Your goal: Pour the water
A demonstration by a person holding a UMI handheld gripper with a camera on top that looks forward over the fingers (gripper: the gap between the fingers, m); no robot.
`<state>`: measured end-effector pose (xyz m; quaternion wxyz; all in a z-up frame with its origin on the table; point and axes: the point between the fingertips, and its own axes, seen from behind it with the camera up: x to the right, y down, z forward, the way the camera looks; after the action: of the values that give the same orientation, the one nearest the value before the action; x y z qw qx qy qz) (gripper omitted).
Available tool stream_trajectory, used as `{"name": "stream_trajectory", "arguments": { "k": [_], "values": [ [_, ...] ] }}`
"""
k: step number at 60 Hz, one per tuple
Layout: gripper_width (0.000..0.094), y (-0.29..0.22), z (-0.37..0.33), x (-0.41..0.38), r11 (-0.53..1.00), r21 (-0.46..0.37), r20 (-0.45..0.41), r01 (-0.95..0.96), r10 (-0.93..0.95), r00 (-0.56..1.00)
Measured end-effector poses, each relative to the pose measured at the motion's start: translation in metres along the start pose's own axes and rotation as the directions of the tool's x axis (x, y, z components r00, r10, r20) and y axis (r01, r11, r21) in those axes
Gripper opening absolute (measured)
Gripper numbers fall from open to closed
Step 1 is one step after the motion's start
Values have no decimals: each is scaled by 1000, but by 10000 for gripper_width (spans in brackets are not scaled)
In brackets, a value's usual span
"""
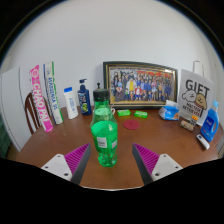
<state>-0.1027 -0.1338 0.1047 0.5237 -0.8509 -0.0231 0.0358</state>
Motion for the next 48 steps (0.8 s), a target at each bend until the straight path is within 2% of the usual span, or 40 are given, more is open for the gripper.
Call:
{"name": "stream_trajectory", "arguments": {
  "k": [11, 16, 21, 26, 32, 41, 48],
  "values": [
    [836, 2, 51, -12, 999, 38, -14, -6, 6, 1000],
    [709, 2, 63, -14, 998, 64, -28, 11, -9, 1000],
    [509, 0, 69, -13, 996, 90, -59, 22, -16, 998],
    [479, -1, 70, -11, 994, 107, -74, 18, -10, 997],
    [380, -5, 70, -9, 991, 127, -92, 33, -21, 996],
    [354, -18, 67, -7, 990, 125, -109, 59, -45, 993],
    [353, -52, 66, 6, 983, 122, -170, 138, -117, 978]
  ]
}}
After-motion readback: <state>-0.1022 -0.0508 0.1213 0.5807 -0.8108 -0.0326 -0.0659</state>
